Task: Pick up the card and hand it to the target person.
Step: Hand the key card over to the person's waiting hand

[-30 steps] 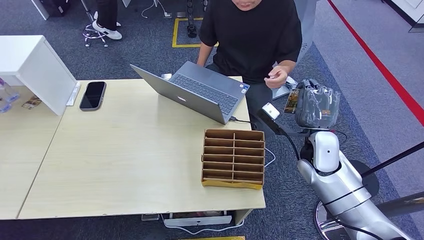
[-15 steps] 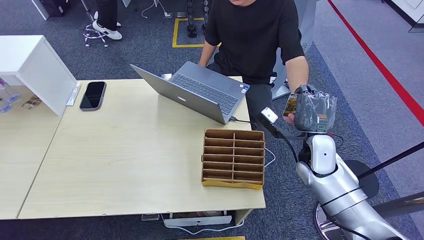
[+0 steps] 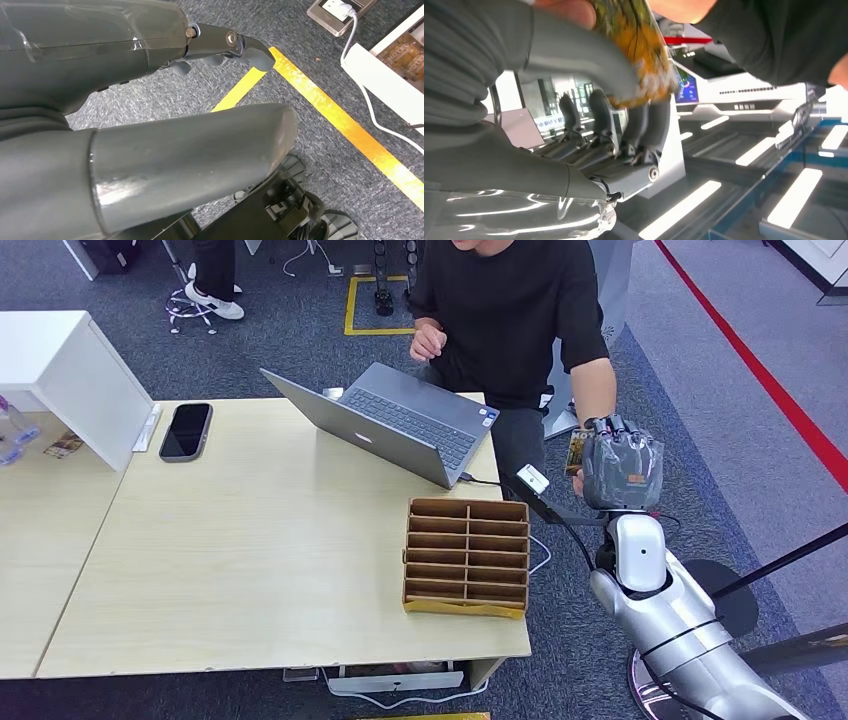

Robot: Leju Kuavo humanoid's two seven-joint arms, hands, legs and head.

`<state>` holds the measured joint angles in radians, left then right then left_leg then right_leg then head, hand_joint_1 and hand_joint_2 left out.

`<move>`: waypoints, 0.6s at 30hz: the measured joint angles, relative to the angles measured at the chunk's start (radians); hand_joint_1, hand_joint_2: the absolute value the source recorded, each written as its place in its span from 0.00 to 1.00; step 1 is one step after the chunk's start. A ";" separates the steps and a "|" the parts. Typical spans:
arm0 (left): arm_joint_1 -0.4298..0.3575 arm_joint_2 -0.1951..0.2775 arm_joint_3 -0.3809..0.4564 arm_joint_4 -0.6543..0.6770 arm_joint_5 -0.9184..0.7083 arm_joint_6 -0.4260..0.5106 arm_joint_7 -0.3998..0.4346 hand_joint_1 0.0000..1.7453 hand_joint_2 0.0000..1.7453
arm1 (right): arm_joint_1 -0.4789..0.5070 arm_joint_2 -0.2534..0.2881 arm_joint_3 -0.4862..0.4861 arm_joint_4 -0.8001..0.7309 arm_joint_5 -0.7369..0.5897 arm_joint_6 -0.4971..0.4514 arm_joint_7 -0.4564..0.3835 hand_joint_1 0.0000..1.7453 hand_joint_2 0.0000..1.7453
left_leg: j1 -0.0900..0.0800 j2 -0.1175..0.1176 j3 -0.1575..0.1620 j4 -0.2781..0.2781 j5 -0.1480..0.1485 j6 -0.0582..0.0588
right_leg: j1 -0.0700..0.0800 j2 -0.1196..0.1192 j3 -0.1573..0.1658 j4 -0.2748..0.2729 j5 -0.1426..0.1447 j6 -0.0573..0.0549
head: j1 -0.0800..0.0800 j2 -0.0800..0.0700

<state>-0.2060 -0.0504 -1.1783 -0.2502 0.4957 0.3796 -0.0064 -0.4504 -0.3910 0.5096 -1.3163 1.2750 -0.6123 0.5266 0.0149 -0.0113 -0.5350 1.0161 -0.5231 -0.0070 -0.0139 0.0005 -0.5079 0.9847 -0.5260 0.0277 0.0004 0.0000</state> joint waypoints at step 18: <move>0.004 0.001 0.000 0.000 0.008 0.001 -0.002 0.00 0.00 | 0.016 0.005 0.000 -0.010 -0.063 -0.060 0.000 0.00 1.00 | 0.000 0.000 0.000 0.000 0.000 0.000 | 0.000 0.000 0.000 0.000 0.000 0.000 | 0.000 0.000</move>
<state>-0.2019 -0.0491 -1.1780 -0.2502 0.5037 0.3807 -0.0089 -0.4348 -0.3858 0.5100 -1.3265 1.2118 -0.6720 0.5265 0.0149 -0.0113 -0.5350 1.0162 -0.5231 -0.0070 -0.0138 0.0005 -0.5078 0.9848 -0.5260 0.0277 0.0004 0.0000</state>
